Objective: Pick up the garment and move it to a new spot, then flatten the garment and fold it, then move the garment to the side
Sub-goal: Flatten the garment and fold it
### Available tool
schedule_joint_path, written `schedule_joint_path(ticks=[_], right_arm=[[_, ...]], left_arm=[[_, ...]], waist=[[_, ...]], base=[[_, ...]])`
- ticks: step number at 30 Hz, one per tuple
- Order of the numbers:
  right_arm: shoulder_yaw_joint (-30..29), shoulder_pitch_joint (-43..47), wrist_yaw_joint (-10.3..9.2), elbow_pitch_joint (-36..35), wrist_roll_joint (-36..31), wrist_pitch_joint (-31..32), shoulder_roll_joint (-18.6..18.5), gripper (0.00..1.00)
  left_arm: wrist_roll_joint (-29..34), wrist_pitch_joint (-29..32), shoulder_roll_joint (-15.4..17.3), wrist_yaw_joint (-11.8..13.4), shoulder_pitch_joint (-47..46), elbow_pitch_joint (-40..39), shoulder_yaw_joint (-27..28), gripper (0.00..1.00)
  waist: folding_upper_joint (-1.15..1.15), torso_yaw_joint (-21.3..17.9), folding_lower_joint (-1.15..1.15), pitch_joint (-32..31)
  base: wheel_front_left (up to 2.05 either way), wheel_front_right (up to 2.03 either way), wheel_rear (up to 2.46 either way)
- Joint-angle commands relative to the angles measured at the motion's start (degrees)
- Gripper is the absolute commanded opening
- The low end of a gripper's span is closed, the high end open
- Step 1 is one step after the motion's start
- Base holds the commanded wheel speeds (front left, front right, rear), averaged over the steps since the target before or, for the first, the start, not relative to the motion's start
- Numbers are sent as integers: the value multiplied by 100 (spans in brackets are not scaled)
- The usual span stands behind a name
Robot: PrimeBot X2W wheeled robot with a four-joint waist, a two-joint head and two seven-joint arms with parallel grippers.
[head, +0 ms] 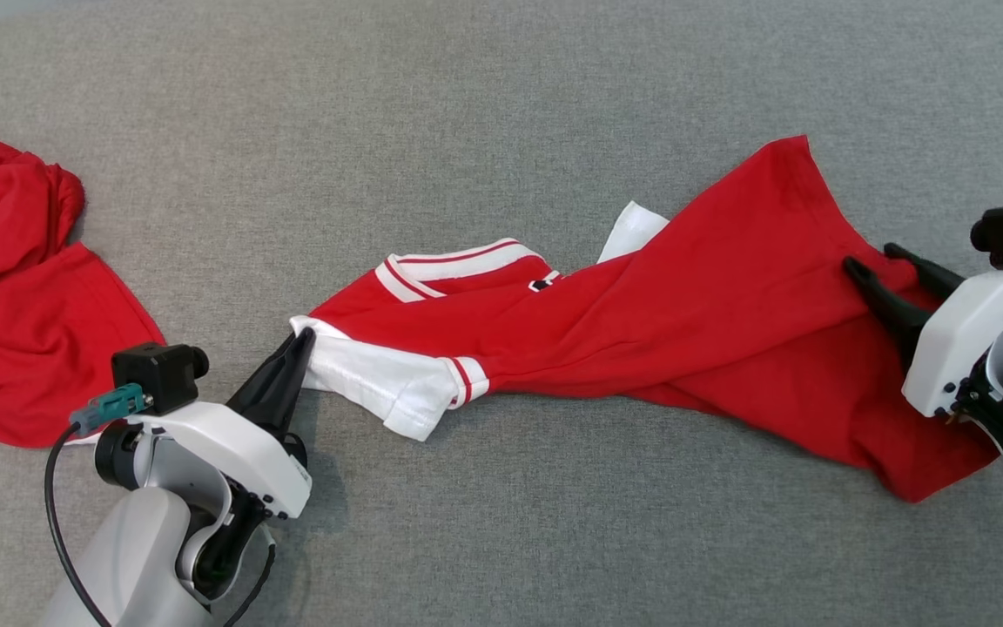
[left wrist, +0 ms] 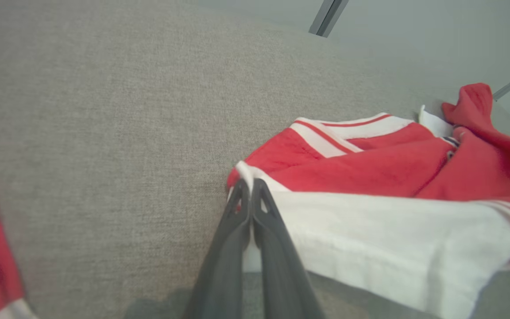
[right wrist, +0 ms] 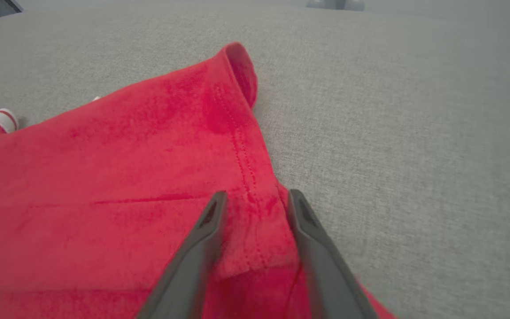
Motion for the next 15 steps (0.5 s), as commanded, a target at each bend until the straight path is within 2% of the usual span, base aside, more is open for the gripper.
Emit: schedule_joint_path(ticks=[1,8,15], right_arm=[[132,-164,-1,-1,107,-52,-125,0],[459,-303,0,-263,705,-565,-391,0],[256,-197,0,-819,1206,-1264,-564,0]], left_arm=[[-26,-65,17,-28,-103,31,-12,0],[64,-374,85,24,-167,-22,50,0],[153,-583,213,193,-151,-383,171,0]], waist=[[0,16,0,20],[0,-18,0,-33],[0,-116,0,-165]], base=[[0,0,0],[0,0,0],[0,0,0]])
